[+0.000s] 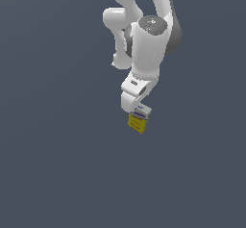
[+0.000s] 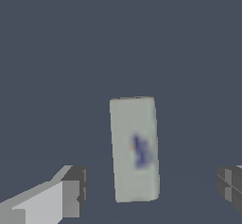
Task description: Pick up the object and move it to a goal position.
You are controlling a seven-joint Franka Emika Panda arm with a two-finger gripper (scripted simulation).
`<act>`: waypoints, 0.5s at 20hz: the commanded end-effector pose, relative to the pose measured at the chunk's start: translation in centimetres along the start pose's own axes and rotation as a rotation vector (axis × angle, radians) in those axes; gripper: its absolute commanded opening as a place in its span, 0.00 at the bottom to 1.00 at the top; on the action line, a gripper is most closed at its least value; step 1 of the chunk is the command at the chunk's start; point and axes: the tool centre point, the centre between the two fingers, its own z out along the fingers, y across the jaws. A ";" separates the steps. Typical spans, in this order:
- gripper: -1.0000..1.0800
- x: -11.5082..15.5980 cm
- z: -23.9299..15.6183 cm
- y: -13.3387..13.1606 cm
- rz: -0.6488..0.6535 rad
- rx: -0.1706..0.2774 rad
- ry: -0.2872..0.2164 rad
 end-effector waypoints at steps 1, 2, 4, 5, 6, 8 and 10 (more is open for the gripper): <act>0.96 0.3 0.4 -0.1 -0.035 0.001 0.002; 0.96 0.4 0.5 -0.2 -0.045 0.001 0.002; 0.96 0.5 0.7 -0.3 -0.060 0.001 0.003; 0.96 0.5 0.8 -0.3 -0.066 0.001 0.003; 0.96 0.5 0.8 -0.3 -0.070 0.001 0.003; 0.96 0.6 0.9 -0.3 -0.073 0.002 0.003; 0.96 0.5 0.9 -0.3 -0.068 0.002 0.003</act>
